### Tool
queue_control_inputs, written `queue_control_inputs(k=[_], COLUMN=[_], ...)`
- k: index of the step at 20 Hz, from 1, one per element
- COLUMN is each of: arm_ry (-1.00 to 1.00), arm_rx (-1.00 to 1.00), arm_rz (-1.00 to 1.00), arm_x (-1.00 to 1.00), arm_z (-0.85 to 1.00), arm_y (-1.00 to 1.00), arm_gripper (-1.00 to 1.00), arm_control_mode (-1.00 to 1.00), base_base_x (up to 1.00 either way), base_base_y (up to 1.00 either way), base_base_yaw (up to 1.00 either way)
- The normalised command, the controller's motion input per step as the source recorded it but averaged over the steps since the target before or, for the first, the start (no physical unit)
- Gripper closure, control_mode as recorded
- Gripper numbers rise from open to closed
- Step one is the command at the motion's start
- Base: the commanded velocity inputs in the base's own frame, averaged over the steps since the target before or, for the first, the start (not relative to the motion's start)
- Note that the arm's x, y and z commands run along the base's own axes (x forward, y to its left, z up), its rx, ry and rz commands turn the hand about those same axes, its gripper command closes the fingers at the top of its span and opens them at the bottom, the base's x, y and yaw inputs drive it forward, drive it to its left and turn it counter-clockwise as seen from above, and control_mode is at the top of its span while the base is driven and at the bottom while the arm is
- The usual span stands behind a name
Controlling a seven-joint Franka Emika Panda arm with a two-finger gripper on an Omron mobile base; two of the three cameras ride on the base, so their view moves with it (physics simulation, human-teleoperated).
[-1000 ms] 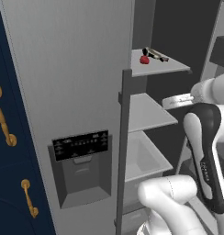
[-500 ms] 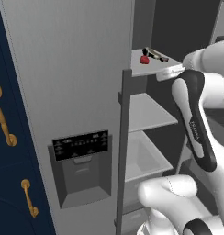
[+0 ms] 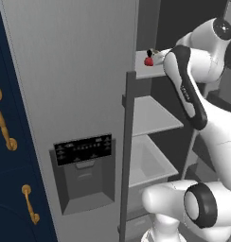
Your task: Take the strawberry from the fridge and place it on top of the pancake, located on the dining counter.
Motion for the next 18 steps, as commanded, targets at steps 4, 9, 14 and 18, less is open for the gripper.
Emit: queue_control_inputs(k=[4, 9, 14, 18], arm_ry=[0.13, 0.02, 0.09, 0.05], arm_rx=[0.00, 0.00, -0.02, -0.03], arm_rz=[0.00, 0.00, 0.00, 0.00], arm_x=[0.87, 0.81, 0.85, 0.70], arm_z=[-0.06, -0.24, -0.17, -0.20], arm_y=[-0.01, 0.00, 0.00, 0.00], arm_gripper=[-1.00, -1.00, -1.00, -1.00], arm_control_mode=[-1.00, -1.00, -1.00, -1.00], base_base_x=[0.00, 0.00, 0.00, 0.00], base_base_y=[0.00, 0.00, 0.00, 0.00], base_base_yaw=[0.00, 0.00, 0.00, 0.00])
